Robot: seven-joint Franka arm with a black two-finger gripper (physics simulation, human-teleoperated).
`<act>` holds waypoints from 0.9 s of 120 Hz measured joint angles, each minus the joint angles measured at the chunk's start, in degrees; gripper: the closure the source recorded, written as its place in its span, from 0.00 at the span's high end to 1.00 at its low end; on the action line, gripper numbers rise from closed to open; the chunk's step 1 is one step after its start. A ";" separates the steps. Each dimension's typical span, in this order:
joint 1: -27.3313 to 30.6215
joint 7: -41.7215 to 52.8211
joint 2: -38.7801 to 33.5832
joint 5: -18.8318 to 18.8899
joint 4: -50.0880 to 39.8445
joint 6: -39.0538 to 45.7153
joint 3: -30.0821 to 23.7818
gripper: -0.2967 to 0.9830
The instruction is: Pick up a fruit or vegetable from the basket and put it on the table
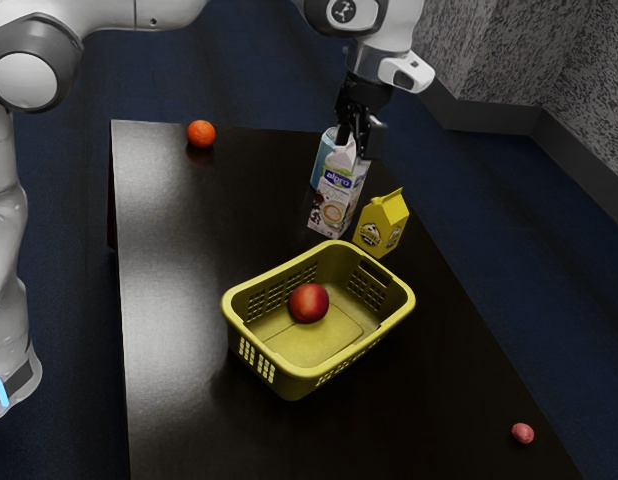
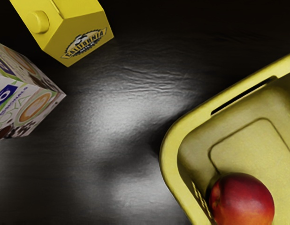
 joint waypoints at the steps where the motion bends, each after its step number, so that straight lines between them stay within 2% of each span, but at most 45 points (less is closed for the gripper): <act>1: -0.01 -0.01 0.00 0.00 0.00 -0.01 0.00 0.77; 20: -0.38 1.77 0.60 0.03 0.33 0.33 0.00 0.77; 39: -0.72 13.24 5.73 -0.80 5.76 1.24 -1.11 0.77; 64: -1.07 26.47 4.64 0.11 5.42 1.71 -4.37 0.77; 87: -1.27 37.74 -4.01 2.64 -12.77 8.77 -9.84 0.77; 108: -2.17 46.80 -5.07 3.46 -20.20 16.68 -11.95 0.77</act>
